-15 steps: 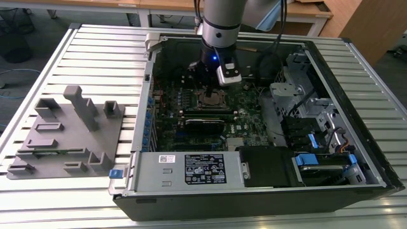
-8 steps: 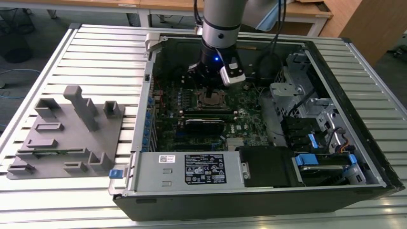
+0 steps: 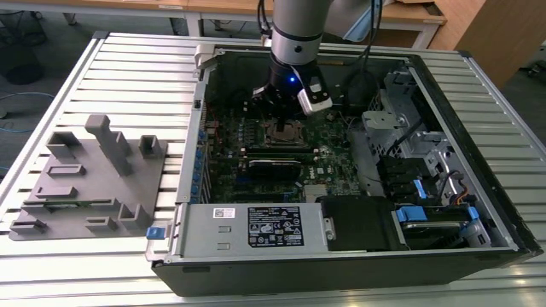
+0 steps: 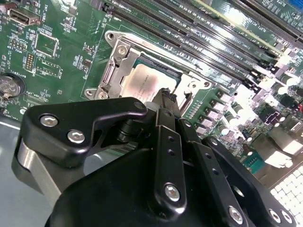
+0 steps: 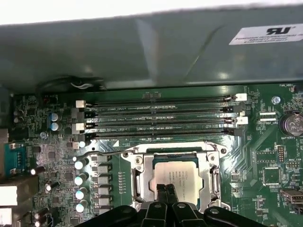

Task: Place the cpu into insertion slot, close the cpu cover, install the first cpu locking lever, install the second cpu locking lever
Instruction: 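Close the cpu cover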

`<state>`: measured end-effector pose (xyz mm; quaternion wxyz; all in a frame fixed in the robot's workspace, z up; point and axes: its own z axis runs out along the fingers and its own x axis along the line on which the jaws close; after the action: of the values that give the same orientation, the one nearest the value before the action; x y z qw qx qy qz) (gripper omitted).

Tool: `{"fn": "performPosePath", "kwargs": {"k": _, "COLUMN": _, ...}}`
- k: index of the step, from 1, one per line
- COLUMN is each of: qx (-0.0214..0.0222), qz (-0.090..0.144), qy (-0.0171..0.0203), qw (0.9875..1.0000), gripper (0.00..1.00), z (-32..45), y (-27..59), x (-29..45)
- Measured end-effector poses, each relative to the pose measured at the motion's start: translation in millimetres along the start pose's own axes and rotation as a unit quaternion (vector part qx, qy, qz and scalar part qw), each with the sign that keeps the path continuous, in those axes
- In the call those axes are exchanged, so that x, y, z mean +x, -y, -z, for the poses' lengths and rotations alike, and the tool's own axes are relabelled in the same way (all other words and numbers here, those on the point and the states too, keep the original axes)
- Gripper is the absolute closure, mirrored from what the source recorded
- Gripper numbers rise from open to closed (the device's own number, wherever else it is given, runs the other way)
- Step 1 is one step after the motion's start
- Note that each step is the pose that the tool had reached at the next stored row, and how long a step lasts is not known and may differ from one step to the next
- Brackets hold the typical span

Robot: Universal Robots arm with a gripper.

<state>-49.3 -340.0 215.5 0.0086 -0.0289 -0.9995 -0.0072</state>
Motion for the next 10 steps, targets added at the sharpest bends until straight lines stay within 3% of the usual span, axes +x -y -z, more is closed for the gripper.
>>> {"fn": "performPosePath", "kwargs": {"k": 1, "qx": -0.0001, "qz": 0.000, "qy": 0.0011, "qw": 1.0000, "gripper": 0.89, "z": -0.2, "y": 0.0, "x": 0.2}}
{"fn": "performPosePath", "kwargs": {"k": 3, "qx": -0.0004, "qz": 0.000, "qy": 0.0075, "qw": 1.0000, "gripper": 0.89, "z": -0.8, "y": 0.0, "x": 0.7}}
{"fn": "performPosePath", "kwargs": {"k": 5, "qx": -0.0008, "qz": 0.001, "qy": 0.0115, "qw": 0.9999, "gripper": 0.89, "z": -1.4, "y": 0.0, "x": 1.0}}
{"fn": "performPosePath", "kwargs": {"k": 10, "qx": -0.0003, "qz": 0.007, "qy": 0.0124, "qw": 0.9999, "gripper": 0.89, "z": -2.0, "y": 0.1, "x": 1.3}}
